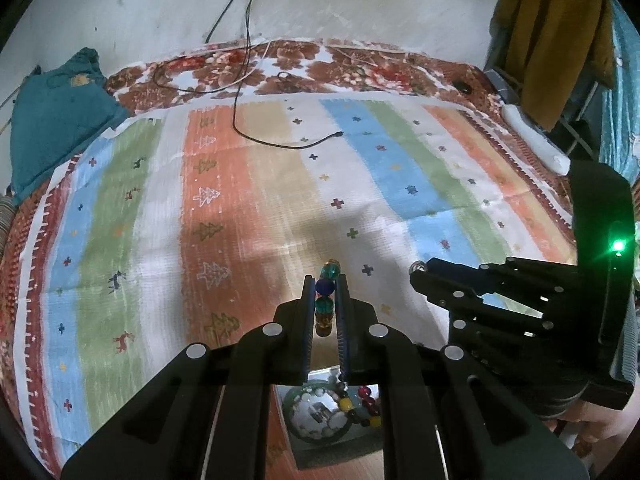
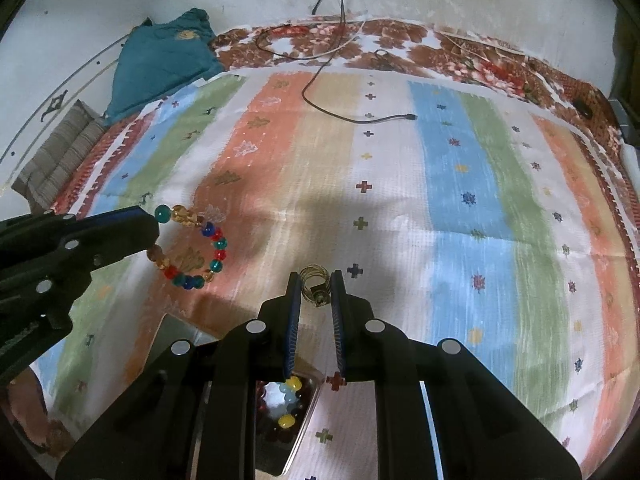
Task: Organize jewelry
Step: 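Carry the multicolour bracelet and gold charm over the tin with both grippers, then open both grippers to drop the bracelet and charm into the tin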
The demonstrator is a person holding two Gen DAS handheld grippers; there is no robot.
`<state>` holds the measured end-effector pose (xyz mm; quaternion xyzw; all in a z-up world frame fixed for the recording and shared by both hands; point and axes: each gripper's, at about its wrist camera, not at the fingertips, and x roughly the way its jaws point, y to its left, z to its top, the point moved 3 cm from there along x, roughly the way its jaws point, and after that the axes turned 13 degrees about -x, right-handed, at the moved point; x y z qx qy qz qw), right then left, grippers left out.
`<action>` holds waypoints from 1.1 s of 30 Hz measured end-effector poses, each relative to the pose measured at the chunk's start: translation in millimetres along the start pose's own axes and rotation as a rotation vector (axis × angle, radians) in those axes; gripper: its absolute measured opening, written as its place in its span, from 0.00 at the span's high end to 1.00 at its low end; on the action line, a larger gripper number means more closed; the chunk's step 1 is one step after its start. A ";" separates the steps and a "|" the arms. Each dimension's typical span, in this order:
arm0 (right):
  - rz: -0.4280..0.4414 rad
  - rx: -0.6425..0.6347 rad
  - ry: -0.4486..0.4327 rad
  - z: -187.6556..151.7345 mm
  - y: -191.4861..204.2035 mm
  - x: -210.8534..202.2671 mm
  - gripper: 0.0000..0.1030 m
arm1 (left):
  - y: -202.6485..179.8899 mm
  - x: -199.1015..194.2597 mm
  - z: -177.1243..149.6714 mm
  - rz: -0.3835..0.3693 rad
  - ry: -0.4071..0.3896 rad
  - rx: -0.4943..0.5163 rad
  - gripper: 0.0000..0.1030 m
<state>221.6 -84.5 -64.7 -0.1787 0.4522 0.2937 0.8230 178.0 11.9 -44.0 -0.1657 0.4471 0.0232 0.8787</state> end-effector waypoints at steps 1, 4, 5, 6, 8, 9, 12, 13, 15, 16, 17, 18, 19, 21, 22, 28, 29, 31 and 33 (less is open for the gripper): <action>0.012 0.007 -0.002 -0.5 0.7 -1.2 0.85 | -0.8 -2.9 -1.9 -0.003 -0.002 0.002 0.91; 0.012 0.001 -0.020 -2.8 5.0 -10.5 0.85 | -2.1 -6.8 -5.5 -0.008 -0.003 0.008 0.91; 0.015 0.001 -0.024 -3.9 6.6 -12.9 0.85 | -2.5 -8.4 -7.7 -0.008 -0.004 0.010 0.91; 0.017 -0.003 -0.027 -5.4 8.7 -15.6 0.85 | -2.9 -9.4 -9.4 -0.007 -0.004 0.013 0.91; 0.018 -0.011 -0.028 -8.1 12.3 -18.5 0.85 | -3.1 -10.7 -12.3 -0.001 -0.005 0.019 0.91; 0.018 -0.013 -0.030 -9.5 13.7 -19.8 0.85 | -3.1 -11.7 -13.5 -0.001 -0.005 0.021 0.91; 0.022 -0.024 -0.030 -14.2 19.3 -23.3 0.85 | -3.2 -16.3 -18.2 -0.002 -0.008 0.025 0.91; 0.021 -0.028 -0.031 -15.6 20.3 -24.4 0.84 | -2.7 -18.1 -19.5 -0.002 -0.010 0.025 0.91; 0.020 -0.032 -0.033 -18.2 22.7 -26.8 0.84 | -3.1 -21.9 -21.9 -0.007 -0.013 0.026 0.91; 0.021 -0.032 -0.034 -19.4 23.5 -27.9 0.85 | -3.4 -24.5 -23.8 -0.009 -0.016 0.028 0.91; 0.021 -0.032 -0.033 -19.3 23.7 -27.8 0.85 | -3.8 -26.3 -25.4 -0.010 -0.019 0.028 0.91; 0.021 -0.034 -0.032 -21.1 25.2 -28.7 0.85 | -4.2 -29.0 -27.9 -0.010 -0.023 0.030 0.91; 0.020 -0.037 -0.032 -21.9 26.1 -29.6 0.84 | -5.4 -31.4 -30.2 -0.007 -0.027 0.033 0.91; 0.020 -0.042 -0.032 -23.9 29.0 -32.0 0.85 | -7.3 -36.7 -34.9 -0.009 -0.036 0.036 0.91; 0.020 -0.042 -0.034 -25.6 30.1 -33.5 0.85 | -8.2 -38.1 -36.7 -0.010 -0.038 0.039 0.91; 0.019 -0.061 -0.037 -35.5 39.1 -43.1 0.85 | -10.5 -49.4 -49.3 -0.021 -0.049 0.045 0.91; 0.021 -0.062 -0.038 -37.0 40.0 -44.2 0.85 | -10.9 -50.6 -50.9 -0.021 -0.050 0.049 0.91; 0.027 -0.064 -0.034 -40.4 43.0 -45.4 0.85 | -12.0 -52.9 -55.3 -0.017 -0.054 0.058 0.91; 0.034 -0.066 -0.027 -42.5 45.2 -45.6 0.85 | -11.6 -53.1 -57.3 -0.010 -0.056 0.057 0.91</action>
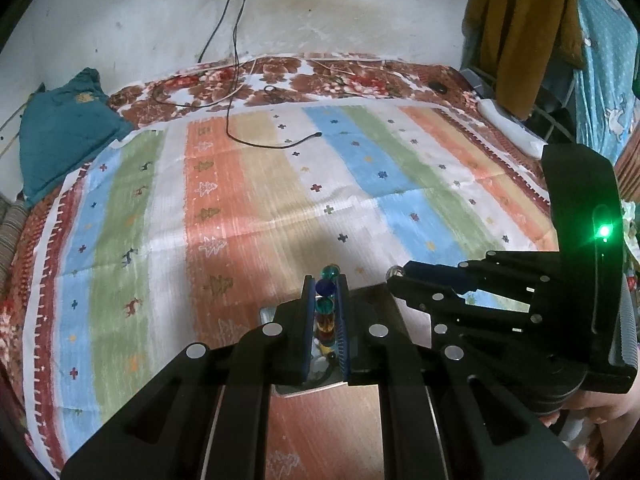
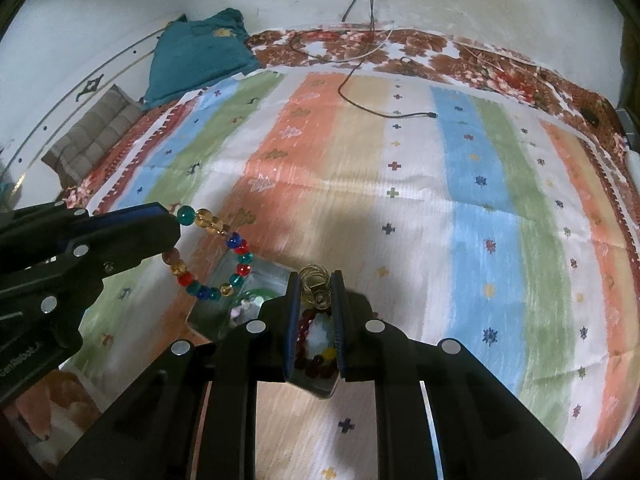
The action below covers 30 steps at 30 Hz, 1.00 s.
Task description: Organize jewelry
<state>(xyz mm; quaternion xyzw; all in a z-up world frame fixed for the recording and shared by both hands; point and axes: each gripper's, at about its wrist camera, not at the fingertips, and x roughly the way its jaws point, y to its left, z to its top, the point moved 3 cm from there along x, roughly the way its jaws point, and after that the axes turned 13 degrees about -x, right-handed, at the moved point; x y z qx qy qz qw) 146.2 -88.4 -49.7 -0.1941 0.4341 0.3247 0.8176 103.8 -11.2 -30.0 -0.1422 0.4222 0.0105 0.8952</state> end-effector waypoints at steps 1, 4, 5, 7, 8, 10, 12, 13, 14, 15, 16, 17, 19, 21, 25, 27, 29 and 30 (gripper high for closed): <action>0.006 -0.004 0.001 -0.9 2.2 -0.3 0.84 | 0.6 -0.5 -1.0 0.004 -0.001 -0.002 0.91; 0.012 -0.011 0.007 -2.9 5.6 0.2 0.84 | 2.5 -0.9 -2.1 0.005 0.001 -0.009 0.91; 0.019 -0.014 0.011 -3.7 7.2 1.0 0.84 | 2.7 -0.8 -2.6 0.004 0.003 -0.012 0.91; 0.021 -0.026 0.027 -4.4 8.9 4.9 0.84 | 3.2 1.5 -2.7 -0.001 0.021 -0.025 0.91; 0.015 -0.025 0.034 -4.9 8.6 6.2 0.83 | 4.8 1.9 -2.9 0.002 0.028 -0.033 0.91; 0.010 -0.015 0.038 -6.8 7.0 6.9 0.70 | 7.6 3.3 -2.6 0.022 0.032 -0.042 0.84; 0.010 -0.006 0.037 -7.1 4.9 5.6 0.64 | 9.9 2.3 -2.9 0.025 0.032 -0.050 0.82; 0.009 0.000 0.036 -7.6 3.4 4.2 0.64 | 11.1 1.9 -2.8 0.026 0.031 -0.054 0.82; 0.009 0.007 0.036 -8.8 1.9 3.1 0.64 | 11.7 1.6 -2.9 0.028 0.030 -0.056 0.81; 0.011 0.017 0.040 -10.7 -0.1 1.7 0.64 | 12.9 0.9 -3.2 0.028 0.029 -0.059 0.78; 0.012 0.021 0.041 -12.0 -1.1 0.6 0.64 | 13.5 0.7 -3.3 0.029 0.030 -0.061 0.75; 0.013 0.027 0.042 -14.0 -3.0 -1.4 0.64 | 14.6 -0.2 -3.9 0.030 0.030 -0.065 0.74; 0.013 0.039 0.042 -16.9 -5.3 -5.4 0.64 | 16.7 -3.1 -5.7 0.029 0.028 -0.070 0.69; 0.019 0.054 0.039 -20.1 -7.5 -10.7 0.64 | 19.5 -6.3 -7.2 0.026 0.026 -0.078 0.63; -0.001 0.052 0.034 -24.9 -7.6 -19.3 0.59 | 24.8 -11.3 -12.1 0.000 0.038 -0.111 0.52; 0.014 0.068 0.027 -29.4 -7.5 -24.8 0.55 | 26.0 -14.4 -14.5 -0.003 0.040 -0.120 0.48; 0.020 0.080 0.015 -32.0 -8.7 -30.3 0.51 | 26.5 -18.0 -18.2 -0.015 0.046 -0.126 0.45; 0.018 0.083 0.007 -33.6 -8.9 -34.2 0.49 | 26.8 -19.7 -20.6 -0.017 0.045 -0.127 0.41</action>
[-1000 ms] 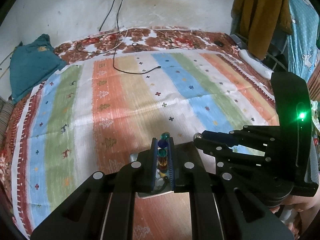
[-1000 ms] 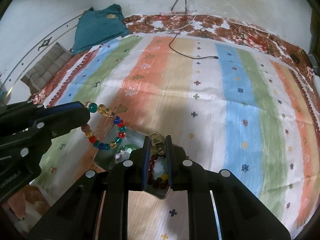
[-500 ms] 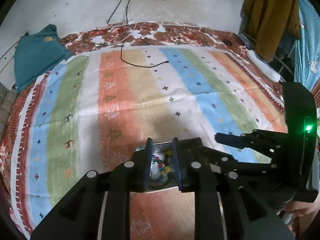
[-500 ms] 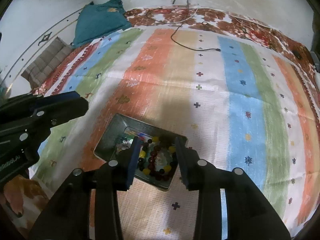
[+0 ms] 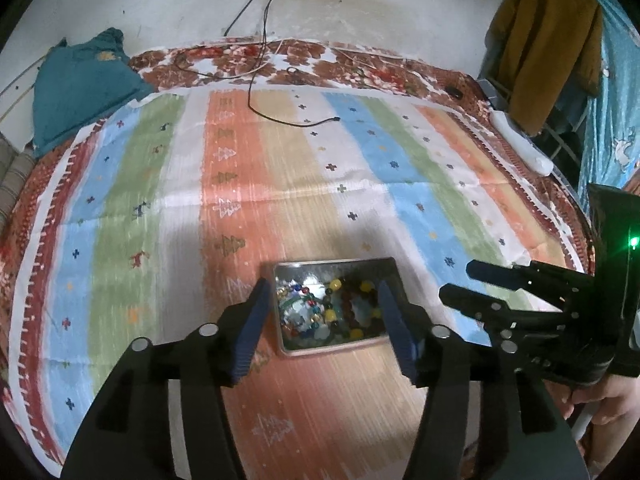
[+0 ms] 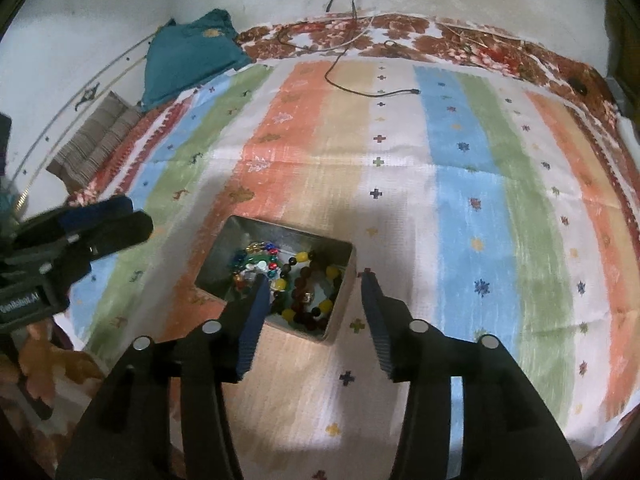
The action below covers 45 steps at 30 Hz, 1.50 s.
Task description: Organize jewelry
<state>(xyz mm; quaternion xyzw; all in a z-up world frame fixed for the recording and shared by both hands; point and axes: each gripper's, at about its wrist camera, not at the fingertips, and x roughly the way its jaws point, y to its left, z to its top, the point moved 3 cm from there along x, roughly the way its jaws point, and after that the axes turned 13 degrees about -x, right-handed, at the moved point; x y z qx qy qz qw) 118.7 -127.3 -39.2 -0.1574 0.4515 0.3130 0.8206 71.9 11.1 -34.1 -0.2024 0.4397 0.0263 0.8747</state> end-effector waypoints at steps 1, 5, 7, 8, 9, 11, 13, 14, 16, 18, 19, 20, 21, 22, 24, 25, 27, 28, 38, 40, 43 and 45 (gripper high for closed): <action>-0.001 0.000 -0.004 -0.7 -1.0 -2.0 0.47 | 0.4 -1.6 -2.2 0.003 -0.002 0.002 0.38; -0.030 -0.004 -0.019 -3.4 -2.2 -9.6 0.43 | 1.3 -8.0 -12.5 -0.001 -0.004 0.009 0.33; -0.046 -0.016 -0.026 -4.0 -1.8 -12.9 0.41 | 0.8 -11.2 -17.6 -0.005 -0.007 0.015 0.29; -0.042 -0.018 -0.026 -4.6 -1.7 -13.8 0.39 | 0.9 -12.5 -18.9 -0.008 -0.009 0.014 0.27; -0.039 -0.020 -0.026 -5.6 -1.9 -15.0 0.38 | 0.9 -14.8 -20.7 -0.014 -0.014 0.013 0.25; -0.038 -0.026 -0.028 -7.9 -1.4 -18.4 0.35 | 0.8 -18.5 -23.8 -0.025 -0.019 0.011 0.24; -0.030 -0.025 -0.035 -10.1 -0.9 -22.1 0.32 | 1.5 -20.7 -26.8 -0.030 -0.019 0.011 0.23; -0.029 -0.025 -0.038 -11.0 -0.7 -23.8 0.30 | 1.8 -21.8 -28.5 -0.029 -0.019 0.015 0.22; -0.029 -0.027 -0.042 -13.2 -0.4 -27.1 0.27 | 2.3 -24.3 -33.0 -0.009 -0.027 0.026 0.16; -0.028 -0.023 -0.047 -16.3 -1.0 -31.0 0.25 | 3.3 -23.1 -37.4 0.020 -0.012 0.030 0.14; -0.027 -0.019 -0.054 -18.1 -1.8 -34.2 0.23 | 3.6 -22.5 -39.6 0.024 -0.003 0.031 0.13; -0.030 -0.020 -0.061 -19.5 -1.9 -37.0 0.19 | 3.1 -23.3 -40.4 0.026 -0.004 0.035 0.11; -0.033 -0.022 -0.065 -20.5 -1.4 -38.8 0.17 | 2.2 -25.5 -41.2 0.030 -0.015 0.042 0.07; -0.039 -0.028 -0.068 -22.6 -0.7 -41.3 0.14 | 1.8 -27.2 -42.3 0.031 -0.023 0.046 0.05; -0.041 -0.043 -0.067 -26.1 1.9 -43.3 0.09 | 0.2 -29.1 -44.9 0.032 -0.028 0.056 0.05; -0.040 -0.053 -0.066 -28.5 3.8 -44.2 0.09 | -1.0 -29.4 -46.6 0.034 -0.027 0.065 0.05; -0.048 -0.068 -0.071 -31.8 6.7 -46.8 0.07 | -3.4 -30.8 -48.5 0.047 -0.038 0.081 0.05; -0.050 -0.070 -0.074 -32.3 6.9 -48.2 0.06 | -4.3 -31.0 -48.7 0.051 -0.042 0.084 0.05; -0.049 -0.090 -0.100 -38.3 11.3 -54.4 0.05 | -6.6 -37.8 -51.9 0.050 -0.075 0.092 0.05; -0.051 -0.094 -0.105 -39.4 12.1 -55.4 0.05 | -9.7 -39.8 -53.3 0.048 -0.086 0.105 0.05; -0.047 -0.089 -0.113 -41.1 12.0 -57.5 0.05 | -12.6 -42.8 -54.6 0.057 -0.106 0.120 0.05; -0.048 -0.084 -0.119 -41.3 11.3 -58.7 0.05 | -13.9 -44.1 -54.1 0.056 -0.113 0.125 0.05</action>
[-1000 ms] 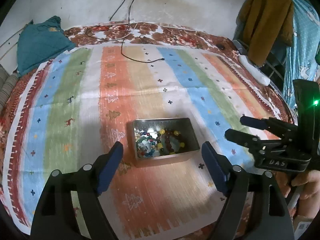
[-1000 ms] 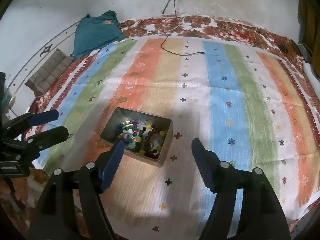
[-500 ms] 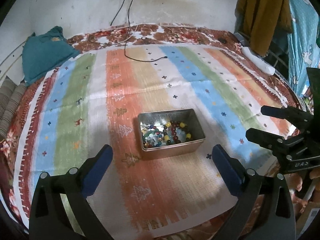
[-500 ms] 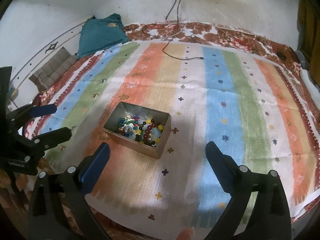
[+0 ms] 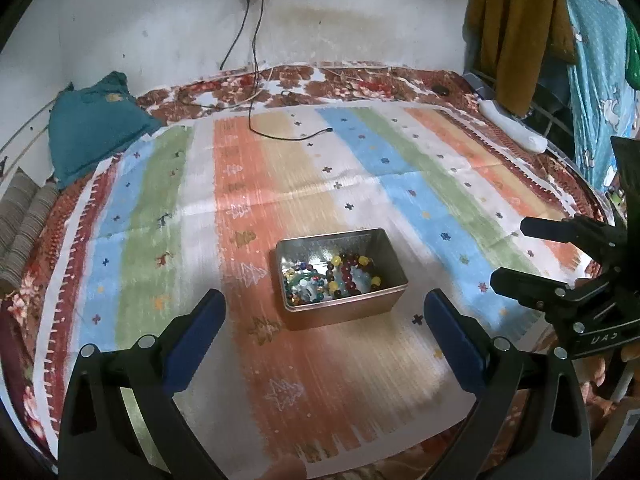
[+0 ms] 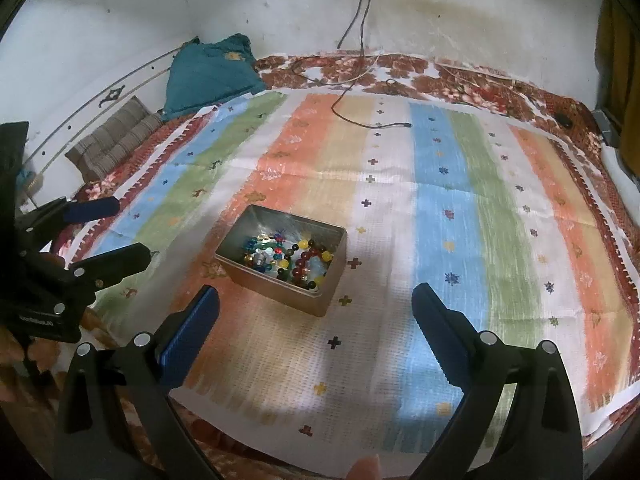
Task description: Organize jewelry
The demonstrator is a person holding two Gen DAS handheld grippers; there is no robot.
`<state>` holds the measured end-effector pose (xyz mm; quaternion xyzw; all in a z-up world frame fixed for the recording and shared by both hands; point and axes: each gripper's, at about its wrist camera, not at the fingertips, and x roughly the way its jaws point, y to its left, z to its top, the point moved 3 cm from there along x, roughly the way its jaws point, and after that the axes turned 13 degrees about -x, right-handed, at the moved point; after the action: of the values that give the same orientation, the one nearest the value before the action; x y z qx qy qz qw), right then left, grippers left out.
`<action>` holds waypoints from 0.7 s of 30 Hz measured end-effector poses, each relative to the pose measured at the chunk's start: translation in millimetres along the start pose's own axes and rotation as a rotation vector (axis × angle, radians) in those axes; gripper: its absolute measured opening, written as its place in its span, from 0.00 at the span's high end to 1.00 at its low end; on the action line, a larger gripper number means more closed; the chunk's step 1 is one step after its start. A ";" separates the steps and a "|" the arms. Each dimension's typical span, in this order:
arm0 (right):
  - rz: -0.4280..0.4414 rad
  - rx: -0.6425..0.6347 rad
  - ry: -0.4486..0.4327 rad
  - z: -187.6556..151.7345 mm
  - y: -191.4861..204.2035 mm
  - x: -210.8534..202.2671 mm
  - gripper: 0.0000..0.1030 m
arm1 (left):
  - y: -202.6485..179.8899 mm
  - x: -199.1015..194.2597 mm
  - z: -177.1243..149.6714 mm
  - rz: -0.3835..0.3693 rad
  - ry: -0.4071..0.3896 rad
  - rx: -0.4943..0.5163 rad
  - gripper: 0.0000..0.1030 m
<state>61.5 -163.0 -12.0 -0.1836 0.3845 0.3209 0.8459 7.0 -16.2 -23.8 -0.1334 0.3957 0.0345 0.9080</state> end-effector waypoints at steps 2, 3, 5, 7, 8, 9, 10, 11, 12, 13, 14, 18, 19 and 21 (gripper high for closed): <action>0.001 0.006 -0.003 -1.0 -0.3 -0.9 0.05 | 0.9 -4.2 1.3 -0.005 -0.023 -0.004 0.05; -0.003 0.005 -0.006 -0.8 0.0 -1.7 0.05 | 2.7 -7.1 2.4 -0.007 -0.039 -0.014 0.05; -0.011 -0.001 -0.019 -0.5 1.3 -4.1 0.05 | 5.4 -9.2 3.4 -0.016 -0.047 -0.030 0.05; -0.013 -0.007 -0.030 -0.4 2.8 -6.4 0.05 | 7.6 -10.3 4.4 -0.020 -0.050 -0.042 0.05; -0.014 -0.009 -0.033 0.0 3.2 -6.9 0.05 | 7.3 -10.0 4.3 -0.020 -0.050 -0.043 0.05; -0.012 -0.010 -0.036 -0.2 3.7 -7.4 0.05 | 7.0 -9.6 4.2 -0.018 -0.049 -0.040 0.05; -0.011 -0.009 -0.039 -0.5 3.5 -8.2 0.05 | 7.1 -9.7 3.9 -0.014 -0.047 -0.033 0.05; -0.010 -0.008 -0.043 -0.6 2.8 -9.2 0.05 | 7.2 -9.5 4.1 -0.013 -0.047 -0.029 0.05; -0.011 -0.008 -0.048 -0.6 2.6 -10.1 0.05 | 6.3 -9.4 4.0 -0.010 -0.047 -0.020 0.05; -0.012 -0.009 -0.053 -0.6 2.6 -11.2 0.05 | 5.0 -9.2 3.7 -0.007 -0.047 -0.014 0.05; -0.012 -0.009 -0.058 -0.5 2.7 -12.0 0.05 | 4.2 -9.0 3.1 -0.004 -0.047 -0.008 0.05; -0.014 -0.009 -0.068 -0.2 3.1 -13.2 0.05 | 1.3 -6.8 1.5 0.002 -0.040 0.012 0.05; -0.015 -0.010 -0.067 0.0 3.4 -13.0 0.05 | -0.4 -6.8 0.9 0.002 -0.041 0.022 0.05; -0.014 -0.009 -0.067 -0.3 3.6 -13.1 0.05 | -2.7 -6.2 -0.1 0.007 -0.039 0.032 0.05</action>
<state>52.4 -165.8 -2.4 -0.1792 0.3533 0.3227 0.8596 3.1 -18.6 -18.8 -0.1169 0.3787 0.0342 0.9175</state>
